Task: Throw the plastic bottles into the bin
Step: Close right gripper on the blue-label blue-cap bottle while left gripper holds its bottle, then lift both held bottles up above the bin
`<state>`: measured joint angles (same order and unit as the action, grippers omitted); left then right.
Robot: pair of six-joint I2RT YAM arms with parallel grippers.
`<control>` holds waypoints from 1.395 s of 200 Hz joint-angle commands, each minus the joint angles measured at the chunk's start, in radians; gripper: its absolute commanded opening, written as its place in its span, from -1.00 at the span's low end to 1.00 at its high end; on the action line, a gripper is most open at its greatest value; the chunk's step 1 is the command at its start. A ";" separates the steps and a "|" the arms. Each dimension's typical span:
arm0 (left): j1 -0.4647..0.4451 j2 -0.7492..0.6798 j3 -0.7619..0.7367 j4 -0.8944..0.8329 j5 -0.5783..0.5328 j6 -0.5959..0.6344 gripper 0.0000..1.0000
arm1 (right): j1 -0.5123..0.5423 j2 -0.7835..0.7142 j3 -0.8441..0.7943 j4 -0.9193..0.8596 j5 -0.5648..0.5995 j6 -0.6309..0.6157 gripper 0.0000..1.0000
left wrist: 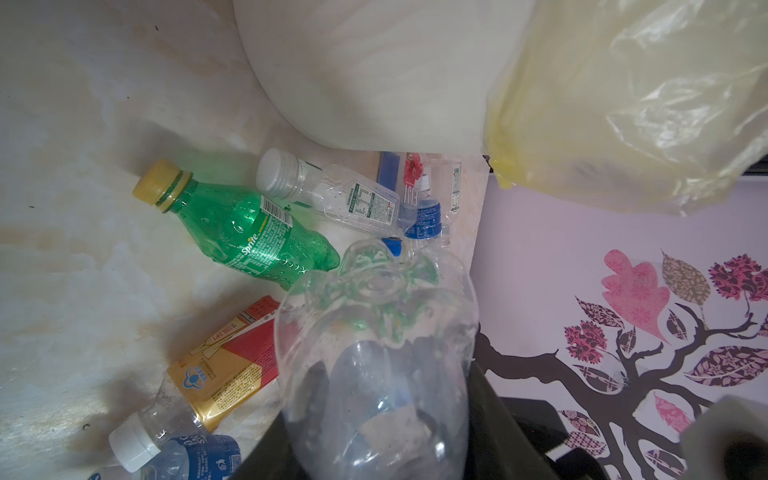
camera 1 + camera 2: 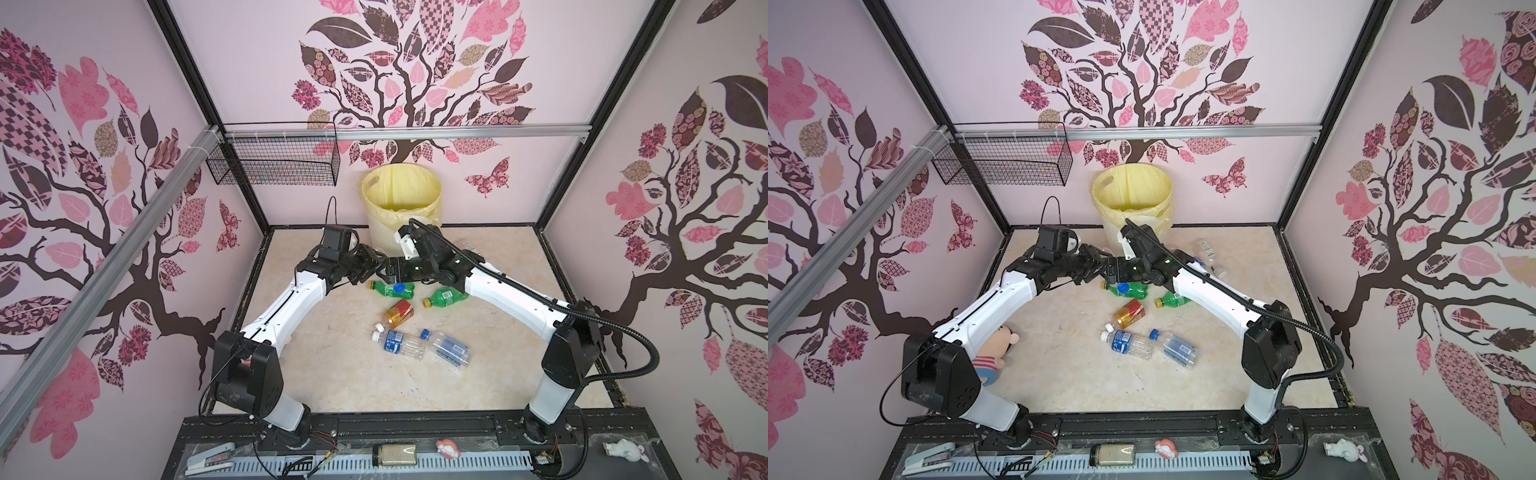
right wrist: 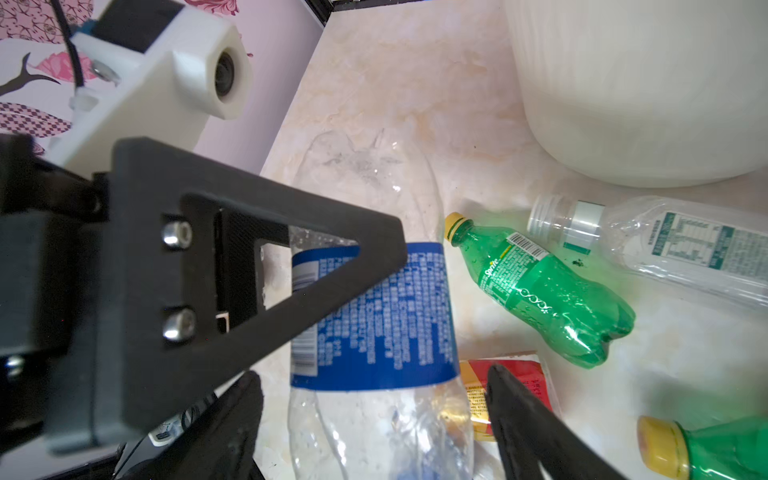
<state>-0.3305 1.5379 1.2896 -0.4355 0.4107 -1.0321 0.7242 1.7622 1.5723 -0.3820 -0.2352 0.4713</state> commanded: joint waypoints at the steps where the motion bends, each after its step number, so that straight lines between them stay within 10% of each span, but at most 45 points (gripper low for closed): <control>1: -0.003 -0.005 0.017 0.029 0.006 -0.015 -0.12 | 0.002 0.019 -0.025 0.011 -0.030 0.025 0.64; 81: -0.015 -0.012 0.037 0.018 -0.002 -0.017 0.03 | 0.002 0.019 -0.030 0.017 -0.027 0.027 0.25; 185: 0.017 -0.012 0.199 -0.151 -0.055 0.009 0.93 | -0.048 -0.046 -0.028 -0.053 0.031 -0.037 0.18; 279: -0.041 -0.032 0.421 -0.215 -0.112 0.099 0.94 | -0.078 -0.129 0.104 -0.144 0.146 -0.185 0.18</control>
<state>-0.3534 1.5372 1.6062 -0.6281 0.3397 -1.0023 0.6464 1.7096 1.5864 -0.4957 -0.1474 0.3649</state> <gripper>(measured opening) 0.972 0.614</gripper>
